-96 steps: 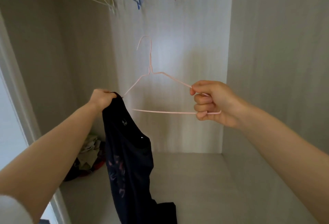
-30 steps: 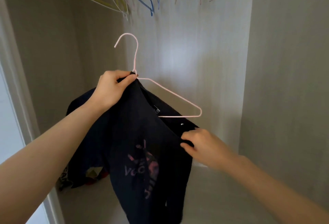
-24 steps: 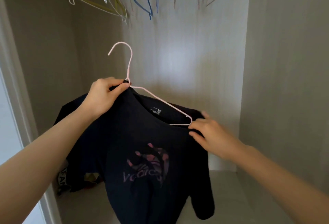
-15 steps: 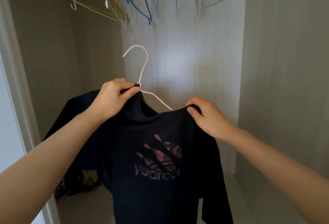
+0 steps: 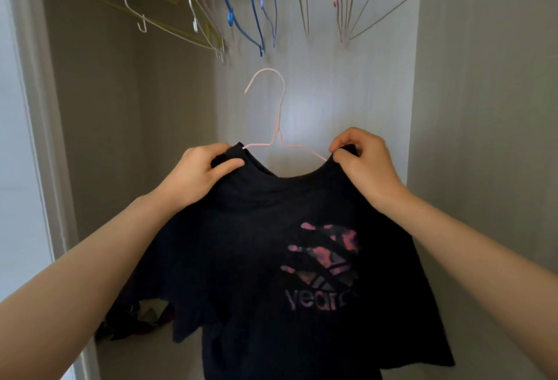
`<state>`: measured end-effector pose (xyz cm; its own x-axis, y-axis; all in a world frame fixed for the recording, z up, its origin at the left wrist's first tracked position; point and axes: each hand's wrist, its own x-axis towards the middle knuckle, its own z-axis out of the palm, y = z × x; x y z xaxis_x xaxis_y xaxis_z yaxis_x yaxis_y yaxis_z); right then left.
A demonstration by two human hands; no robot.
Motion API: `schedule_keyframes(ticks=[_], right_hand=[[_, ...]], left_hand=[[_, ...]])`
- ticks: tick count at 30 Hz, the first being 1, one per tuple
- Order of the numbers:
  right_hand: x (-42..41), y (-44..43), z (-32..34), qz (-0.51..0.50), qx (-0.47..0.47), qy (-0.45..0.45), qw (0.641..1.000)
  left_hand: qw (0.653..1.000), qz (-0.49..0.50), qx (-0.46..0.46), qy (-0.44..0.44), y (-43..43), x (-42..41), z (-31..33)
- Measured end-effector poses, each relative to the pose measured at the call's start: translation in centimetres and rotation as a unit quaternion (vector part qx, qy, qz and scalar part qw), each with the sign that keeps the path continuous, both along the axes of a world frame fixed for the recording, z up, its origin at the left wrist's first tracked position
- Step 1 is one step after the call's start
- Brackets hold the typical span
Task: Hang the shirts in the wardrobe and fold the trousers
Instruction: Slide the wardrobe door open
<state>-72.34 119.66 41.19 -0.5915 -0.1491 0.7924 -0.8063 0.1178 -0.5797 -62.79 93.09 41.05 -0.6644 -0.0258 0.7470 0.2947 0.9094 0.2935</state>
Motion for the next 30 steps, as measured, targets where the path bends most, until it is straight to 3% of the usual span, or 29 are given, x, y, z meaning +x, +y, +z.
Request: schedule_keyframes(ticks=[9, 12, 14, 17, 19, 24, 30], right_hand=[[0.8, 2.5, 3.1, 0.007, 0.204, 0.071, 0.976], [1.1, 2.6, 3.7, 0.053, 0.127, 0.069, 0.988], [0.4, 2.8, 3.6, 0.011, 0.103, 0.059, 0.993], [-1.3, 3.2, 3.1, -0.071, 0.200, 0.023, 0.977], [-1.9, 3.5, 2.8, -0.070, 0.232, -0.007, 0.970], [-1.5, 3.2, 3.4, -0.020, 0.158, -0.003, 0.987], [-0.7, 2.5, 4.3, -0.011, 0.162, 0.022, 0.986]], left_hand=[[0.994, 0.048, 0.082, 0.050, -1.8, -0.3, 0.7], [0.992, 0.051, 0.087, 0.075, -1.7, -0.4, 1.3], [0.992, 0.044, 0.081, 0.085, -1.8, -0.4, 1.7], [0.992, 0.031, 0.078, 0.090, -1.8, -0.2, 2.2], [0.993, 0.030, 0.074, 0.087, -1.9, -0.1, 2.4], [0.997, 0.029, 0.028, 0.071, -2.2, -0.1, 2.8], [0.995, 0.015, 0.043, 0.093, -1.6, -0.3, 3.7]])
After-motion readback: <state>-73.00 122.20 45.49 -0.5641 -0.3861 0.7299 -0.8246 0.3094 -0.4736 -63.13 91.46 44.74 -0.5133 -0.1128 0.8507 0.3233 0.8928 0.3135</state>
